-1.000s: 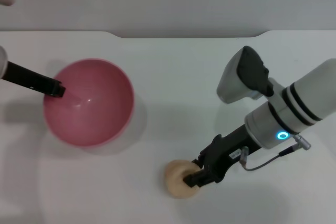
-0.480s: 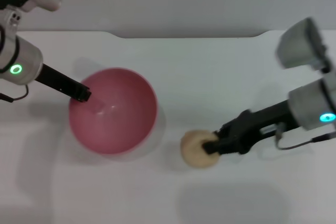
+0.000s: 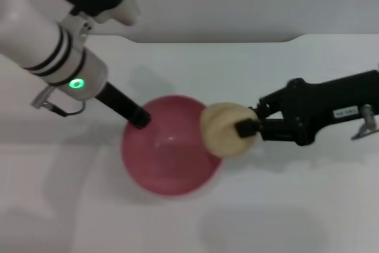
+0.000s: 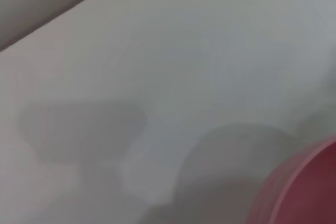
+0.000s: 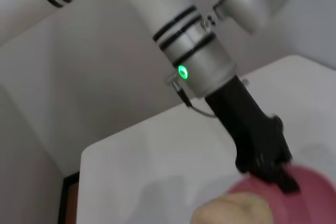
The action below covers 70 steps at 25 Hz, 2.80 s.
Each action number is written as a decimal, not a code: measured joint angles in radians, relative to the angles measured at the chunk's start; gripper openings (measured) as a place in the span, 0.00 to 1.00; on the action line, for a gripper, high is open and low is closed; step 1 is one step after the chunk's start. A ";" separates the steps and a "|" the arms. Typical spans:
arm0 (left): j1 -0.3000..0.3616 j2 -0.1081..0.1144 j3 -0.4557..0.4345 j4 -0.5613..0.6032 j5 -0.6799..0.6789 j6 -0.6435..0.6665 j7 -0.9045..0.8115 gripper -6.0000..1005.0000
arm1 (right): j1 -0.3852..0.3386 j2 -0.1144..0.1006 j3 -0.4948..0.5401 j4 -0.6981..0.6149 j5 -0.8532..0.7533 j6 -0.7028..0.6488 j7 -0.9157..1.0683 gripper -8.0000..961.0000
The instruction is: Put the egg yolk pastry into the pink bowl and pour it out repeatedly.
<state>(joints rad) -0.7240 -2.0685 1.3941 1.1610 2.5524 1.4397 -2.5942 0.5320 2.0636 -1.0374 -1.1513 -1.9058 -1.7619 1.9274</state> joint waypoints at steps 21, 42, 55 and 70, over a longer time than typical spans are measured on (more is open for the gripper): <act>-0.013 0.006 0.058 0.004 -0.063 -0.090 -0.015 0.00 | 0.096 0.009 -0.123 -0.023 -0.252 0.233 0.242 0.49; 0.306 0.008 0.191 0.305 -0.066 -0.527 0.064 0.00 | -0.026 0.003 0.311 -0.007 -0.346 0.150 0.299 0.52; 0.585 0.003 0.801 0.243 -0.031 -1.624 0.494 0.00 | -0.050 0.000 0.385 0.044 -0.422 0.149 0.326 0.52; 0.444 -0.010 1.097 -0.190 -0.044 -2.231 0.926 0.00 | -0.056 -0.001 0.428 0.048 -0.436 0.143 0.337 0.52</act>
<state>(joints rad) -0.2805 -2.0785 2.4909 0.9710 2.5079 -0.7912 -1.6684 0.4755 2.0625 -0.6092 -1.1029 -2.3414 -1.6194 2.2644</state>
